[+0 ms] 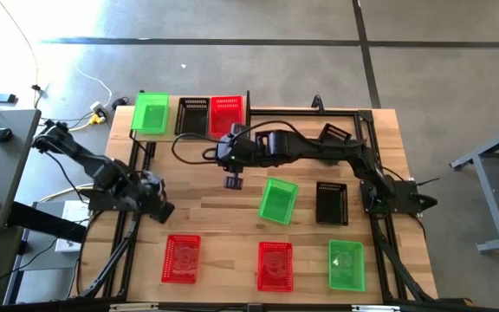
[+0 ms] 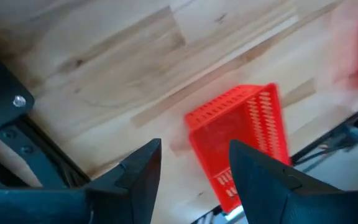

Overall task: Stack baskets on shelf by color
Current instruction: Stack the left red bin on top of the red bin on the shelf

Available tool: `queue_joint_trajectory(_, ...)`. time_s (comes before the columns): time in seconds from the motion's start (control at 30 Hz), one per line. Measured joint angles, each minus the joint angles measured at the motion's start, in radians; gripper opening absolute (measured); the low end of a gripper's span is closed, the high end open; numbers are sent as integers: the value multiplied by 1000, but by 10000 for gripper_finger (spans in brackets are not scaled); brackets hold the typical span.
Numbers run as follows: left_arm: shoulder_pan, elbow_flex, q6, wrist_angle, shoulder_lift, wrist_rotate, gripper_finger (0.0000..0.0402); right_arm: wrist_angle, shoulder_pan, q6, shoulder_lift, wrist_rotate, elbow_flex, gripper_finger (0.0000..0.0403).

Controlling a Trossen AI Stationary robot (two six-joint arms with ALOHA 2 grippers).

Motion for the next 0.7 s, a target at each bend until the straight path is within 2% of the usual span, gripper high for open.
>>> queue_joint_trajectory(0.33,-210,-5,-254,49,180,-10,176,-48,48,0,0,0,-1,78)
queue_joint_trajectory(0.7,-302,-5,-371,238,383,-10,176,-55,92,8,1,0,-1,78)
